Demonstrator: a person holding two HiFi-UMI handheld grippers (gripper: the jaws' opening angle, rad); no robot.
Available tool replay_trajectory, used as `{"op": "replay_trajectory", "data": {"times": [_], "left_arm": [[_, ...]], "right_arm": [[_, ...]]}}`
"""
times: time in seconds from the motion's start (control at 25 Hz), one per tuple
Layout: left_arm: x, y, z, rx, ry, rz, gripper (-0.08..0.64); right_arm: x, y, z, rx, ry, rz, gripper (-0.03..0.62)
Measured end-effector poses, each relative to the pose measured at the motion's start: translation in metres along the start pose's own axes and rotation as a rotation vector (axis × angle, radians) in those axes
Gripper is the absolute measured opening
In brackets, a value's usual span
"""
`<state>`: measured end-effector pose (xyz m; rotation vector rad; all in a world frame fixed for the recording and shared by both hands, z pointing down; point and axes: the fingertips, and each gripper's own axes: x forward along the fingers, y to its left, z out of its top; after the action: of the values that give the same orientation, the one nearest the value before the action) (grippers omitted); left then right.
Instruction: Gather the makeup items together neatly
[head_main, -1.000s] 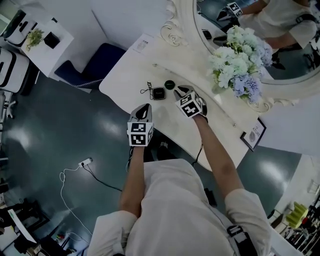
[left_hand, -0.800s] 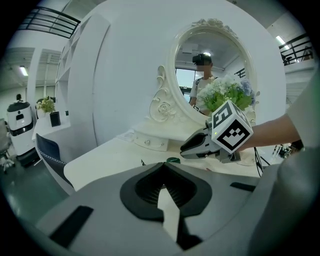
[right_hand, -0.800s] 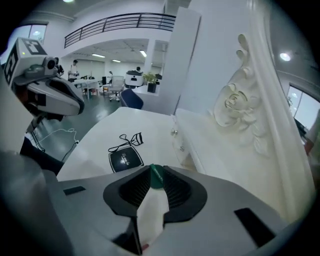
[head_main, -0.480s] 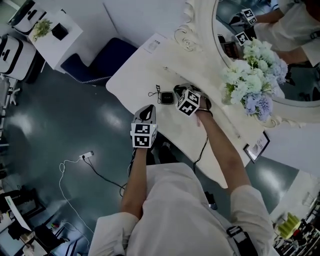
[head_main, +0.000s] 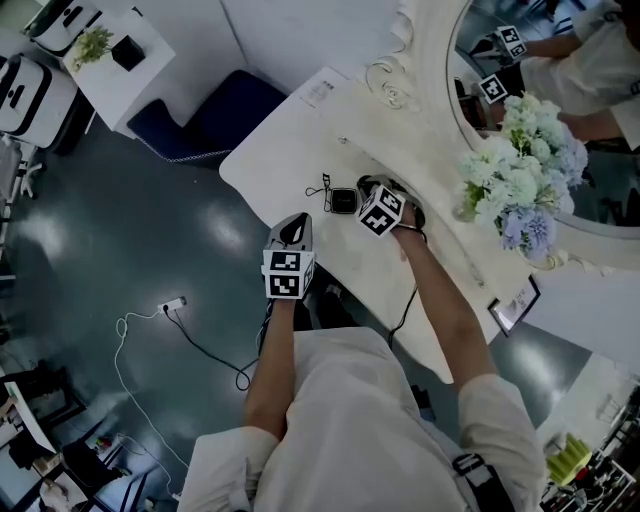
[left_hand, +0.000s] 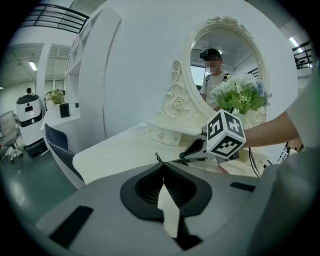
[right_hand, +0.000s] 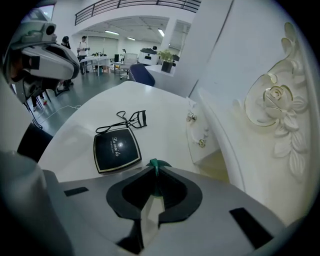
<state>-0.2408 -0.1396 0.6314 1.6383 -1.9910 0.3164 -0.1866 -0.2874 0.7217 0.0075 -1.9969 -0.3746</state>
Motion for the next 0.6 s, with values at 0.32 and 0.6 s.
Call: {"op": "replay_trajectory", "data": {"times": [0.32,0.6], "left_arm": [[0.001,0.001,-0.001,0.006,0.000,-0.021,0.015],[0.003,-0.013,0.004,0.019,-0.009,-0.069,0.015]], "right_arm": [[-0.013,0.001,0.002,0.127,-0.033,-0.042,0.041],[-0.048,0.007,0.003,0.311,-0.086,-0.143,0.041]]}}
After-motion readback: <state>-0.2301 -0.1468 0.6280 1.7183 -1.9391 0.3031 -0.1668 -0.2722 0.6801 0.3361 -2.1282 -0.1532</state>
